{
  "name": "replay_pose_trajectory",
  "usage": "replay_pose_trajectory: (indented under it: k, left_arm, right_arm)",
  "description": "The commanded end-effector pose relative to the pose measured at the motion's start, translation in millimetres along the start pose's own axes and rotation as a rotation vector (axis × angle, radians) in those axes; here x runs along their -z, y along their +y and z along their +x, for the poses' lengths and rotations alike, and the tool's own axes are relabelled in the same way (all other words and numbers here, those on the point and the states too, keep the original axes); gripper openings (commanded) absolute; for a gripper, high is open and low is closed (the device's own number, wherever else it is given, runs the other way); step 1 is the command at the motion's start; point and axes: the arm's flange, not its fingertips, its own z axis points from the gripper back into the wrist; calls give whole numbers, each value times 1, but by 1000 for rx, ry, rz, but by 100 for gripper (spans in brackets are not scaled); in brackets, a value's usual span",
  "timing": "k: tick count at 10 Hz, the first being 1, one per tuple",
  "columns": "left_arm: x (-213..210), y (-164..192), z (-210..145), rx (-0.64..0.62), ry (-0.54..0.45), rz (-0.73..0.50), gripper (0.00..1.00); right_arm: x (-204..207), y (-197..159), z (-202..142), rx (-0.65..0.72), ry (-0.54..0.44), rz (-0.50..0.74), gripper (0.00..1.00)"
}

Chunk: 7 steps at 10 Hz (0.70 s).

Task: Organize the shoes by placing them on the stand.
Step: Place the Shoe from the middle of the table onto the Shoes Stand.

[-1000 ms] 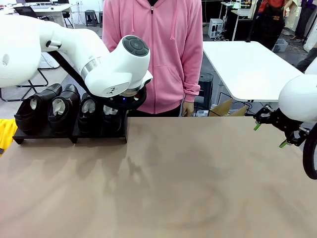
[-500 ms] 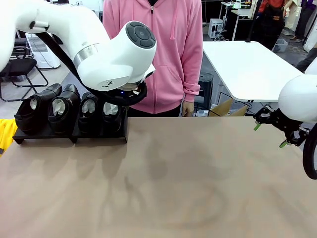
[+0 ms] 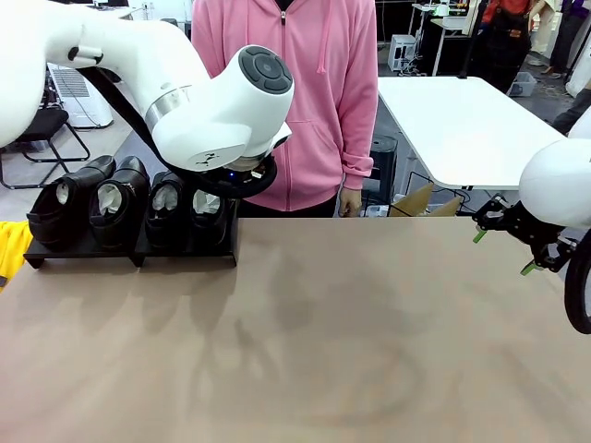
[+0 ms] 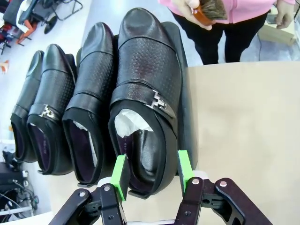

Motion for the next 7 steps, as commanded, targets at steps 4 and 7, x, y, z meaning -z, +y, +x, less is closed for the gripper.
replay_pose_trajectory:
  k: [4,7]
  left_arm:
    - [-2,3,2,4,-7,-9,55]
    - [-2,3,2,4,-7,-9,55]
  right_arm:
    - [-2,0,1,-10,-8,6,100]
    - [-2,0,1,-10,-8,6,100]
